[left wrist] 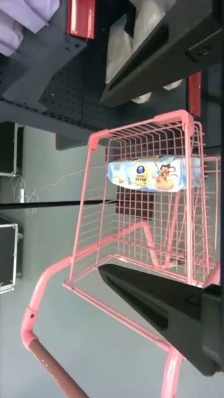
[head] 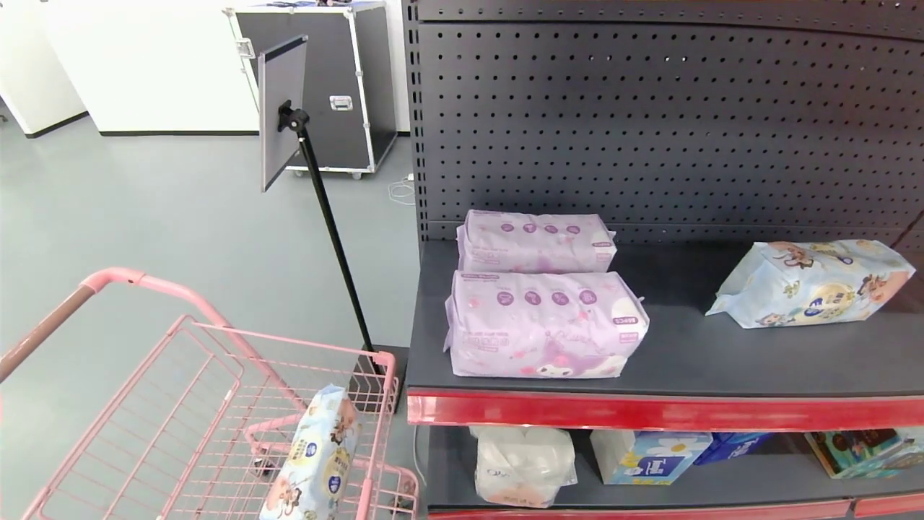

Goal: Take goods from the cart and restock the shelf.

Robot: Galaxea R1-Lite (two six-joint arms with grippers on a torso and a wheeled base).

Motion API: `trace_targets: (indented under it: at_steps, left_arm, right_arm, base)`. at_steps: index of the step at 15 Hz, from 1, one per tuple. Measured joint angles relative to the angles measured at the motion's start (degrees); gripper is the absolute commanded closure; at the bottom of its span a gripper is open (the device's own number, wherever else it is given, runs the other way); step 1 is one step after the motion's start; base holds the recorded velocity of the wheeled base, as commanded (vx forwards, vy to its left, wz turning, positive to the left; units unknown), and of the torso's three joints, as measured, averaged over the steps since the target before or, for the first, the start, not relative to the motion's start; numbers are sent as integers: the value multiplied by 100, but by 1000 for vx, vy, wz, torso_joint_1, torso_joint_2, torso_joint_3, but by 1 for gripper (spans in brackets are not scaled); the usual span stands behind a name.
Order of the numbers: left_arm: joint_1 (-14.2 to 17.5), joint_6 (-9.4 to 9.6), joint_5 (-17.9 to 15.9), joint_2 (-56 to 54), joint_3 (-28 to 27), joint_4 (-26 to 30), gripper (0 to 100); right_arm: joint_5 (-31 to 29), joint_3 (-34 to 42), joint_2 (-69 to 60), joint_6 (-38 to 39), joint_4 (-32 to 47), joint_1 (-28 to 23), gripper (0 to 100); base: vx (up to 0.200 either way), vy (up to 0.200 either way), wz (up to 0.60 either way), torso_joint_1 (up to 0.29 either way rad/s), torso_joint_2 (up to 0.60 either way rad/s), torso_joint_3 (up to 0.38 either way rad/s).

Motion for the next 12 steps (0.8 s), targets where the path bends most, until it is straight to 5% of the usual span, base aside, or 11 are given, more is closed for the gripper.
trace_targets:
  at_steps: [2, 12]
  left_arm:
    - [7, -5, -2, 0, 0, 2, 0]
    - [0, -10, -7, 0, 0, 7, 0]
  right_arm:
    - [-2, 0, 0, 0, 2, 9, 0]
    - [4, -1, 0, 9, 0, 5, 0]
  base:
    - [0, 0, 0, 0, 0, 0]
    - [-180, 0, 0, 1, 3, -1]
